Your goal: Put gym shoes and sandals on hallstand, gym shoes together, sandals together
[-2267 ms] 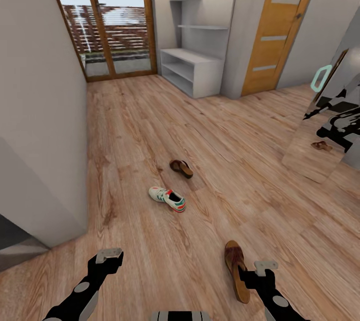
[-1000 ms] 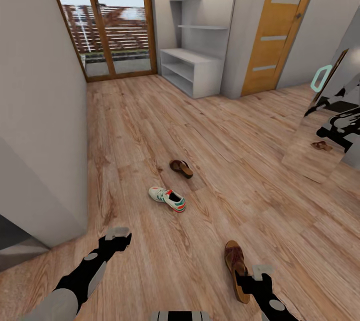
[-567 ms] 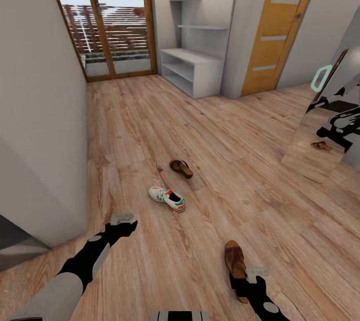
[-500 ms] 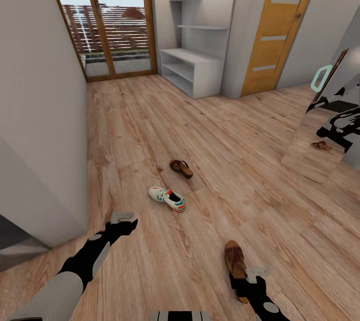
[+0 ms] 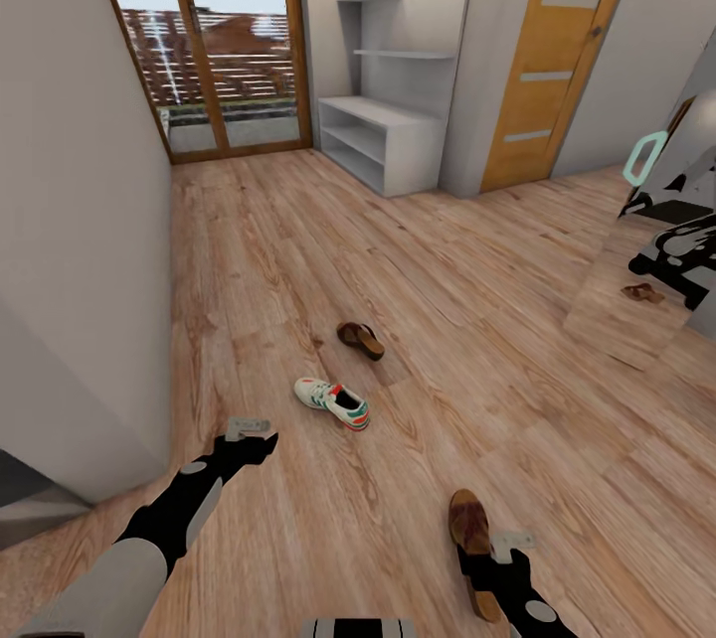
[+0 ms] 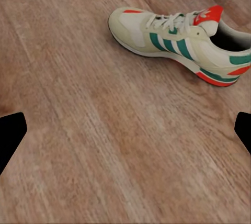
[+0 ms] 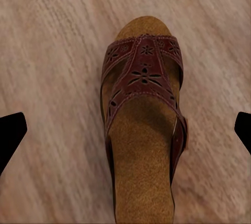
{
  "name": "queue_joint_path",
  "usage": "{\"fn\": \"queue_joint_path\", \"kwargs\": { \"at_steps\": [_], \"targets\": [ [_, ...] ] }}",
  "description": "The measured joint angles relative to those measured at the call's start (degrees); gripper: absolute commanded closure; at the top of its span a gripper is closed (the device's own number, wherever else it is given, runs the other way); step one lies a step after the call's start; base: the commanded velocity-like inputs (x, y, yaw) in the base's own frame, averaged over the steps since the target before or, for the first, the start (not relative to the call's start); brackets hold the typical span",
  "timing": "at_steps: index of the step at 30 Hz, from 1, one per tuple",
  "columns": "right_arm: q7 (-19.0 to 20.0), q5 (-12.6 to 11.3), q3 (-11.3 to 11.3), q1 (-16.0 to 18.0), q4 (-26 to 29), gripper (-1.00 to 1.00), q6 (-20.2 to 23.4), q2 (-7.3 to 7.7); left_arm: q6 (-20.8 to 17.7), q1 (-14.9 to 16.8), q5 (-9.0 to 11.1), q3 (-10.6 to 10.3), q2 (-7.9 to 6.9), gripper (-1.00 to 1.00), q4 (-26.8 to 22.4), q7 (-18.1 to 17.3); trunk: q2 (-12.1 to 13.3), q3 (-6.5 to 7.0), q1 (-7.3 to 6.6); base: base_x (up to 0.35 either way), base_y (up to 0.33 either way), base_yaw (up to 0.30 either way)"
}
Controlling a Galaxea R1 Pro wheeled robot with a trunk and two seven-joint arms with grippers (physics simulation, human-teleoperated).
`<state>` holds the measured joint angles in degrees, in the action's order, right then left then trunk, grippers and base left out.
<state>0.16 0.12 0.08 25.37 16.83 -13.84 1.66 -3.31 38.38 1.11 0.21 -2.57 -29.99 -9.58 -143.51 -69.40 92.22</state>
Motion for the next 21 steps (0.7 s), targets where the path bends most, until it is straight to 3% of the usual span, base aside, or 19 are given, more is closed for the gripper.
{"fn": "queue_joint_path", "kwargs": {
  "at_steps": [12, 21],
  "targets": [
    [-0.19, -0.04, 0.00, 0.00, 0.00, -1.00, -0.12, -0.05, 0.02, 0.20, 0.00, -1.05, -0.24, -1.00, -0.29, -1.69, 0.00, -0.02, 0.01, 0.008, 0.000, 0.000],
    [-0.45, -0.11, -0.14, 0.00, 0.14, -1.00, -0.13, 0.04, -2.19, 1.56, 0.03, -1.25, 0.12, -1.00, -1.68, -2.40, -0.12, -2.64, 0.24, 0.000, 0.000, 0.000]
  ]
}}
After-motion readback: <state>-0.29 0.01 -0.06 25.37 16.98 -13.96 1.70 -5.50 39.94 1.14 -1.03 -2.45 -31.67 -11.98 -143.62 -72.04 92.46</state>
